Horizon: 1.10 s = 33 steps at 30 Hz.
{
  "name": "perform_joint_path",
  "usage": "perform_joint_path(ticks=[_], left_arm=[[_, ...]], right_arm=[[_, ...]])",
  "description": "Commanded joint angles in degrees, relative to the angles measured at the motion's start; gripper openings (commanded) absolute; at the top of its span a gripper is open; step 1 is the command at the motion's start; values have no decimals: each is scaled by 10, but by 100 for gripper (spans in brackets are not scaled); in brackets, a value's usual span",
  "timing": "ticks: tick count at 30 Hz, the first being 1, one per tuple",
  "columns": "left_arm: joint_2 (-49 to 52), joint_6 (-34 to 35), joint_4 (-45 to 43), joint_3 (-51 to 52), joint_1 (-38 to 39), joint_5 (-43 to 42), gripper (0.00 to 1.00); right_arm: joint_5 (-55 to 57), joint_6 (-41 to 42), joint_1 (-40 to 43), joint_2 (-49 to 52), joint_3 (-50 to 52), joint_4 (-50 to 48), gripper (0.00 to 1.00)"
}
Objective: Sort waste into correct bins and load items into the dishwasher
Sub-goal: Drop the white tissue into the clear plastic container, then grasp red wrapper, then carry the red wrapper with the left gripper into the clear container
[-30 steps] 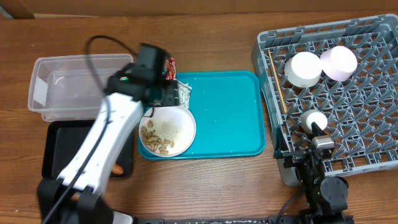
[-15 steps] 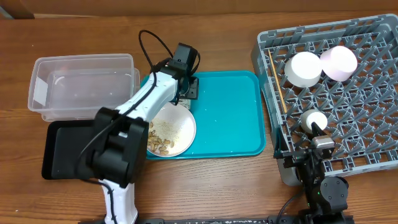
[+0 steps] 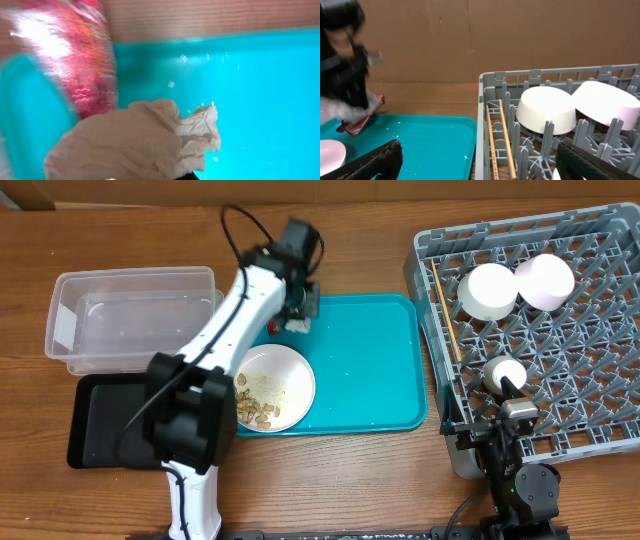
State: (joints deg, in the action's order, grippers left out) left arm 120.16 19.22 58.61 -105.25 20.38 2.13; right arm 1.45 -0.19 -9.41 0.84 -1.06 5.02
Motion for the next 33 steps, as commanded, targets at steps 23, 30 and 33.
perform_joint_path(ticks=[23,30,33], left_arm=[[-24,-28,27,-80,-55,88,84],[95,-17,-7,-80,12,207,78],[127,58,22,-80,11,228,74]], right_arm=[[-3,2,2,-6,6,-4,100],[-3,2,2,-6,6,-4,100],[-3,2,2,-6,6,-4,100]])
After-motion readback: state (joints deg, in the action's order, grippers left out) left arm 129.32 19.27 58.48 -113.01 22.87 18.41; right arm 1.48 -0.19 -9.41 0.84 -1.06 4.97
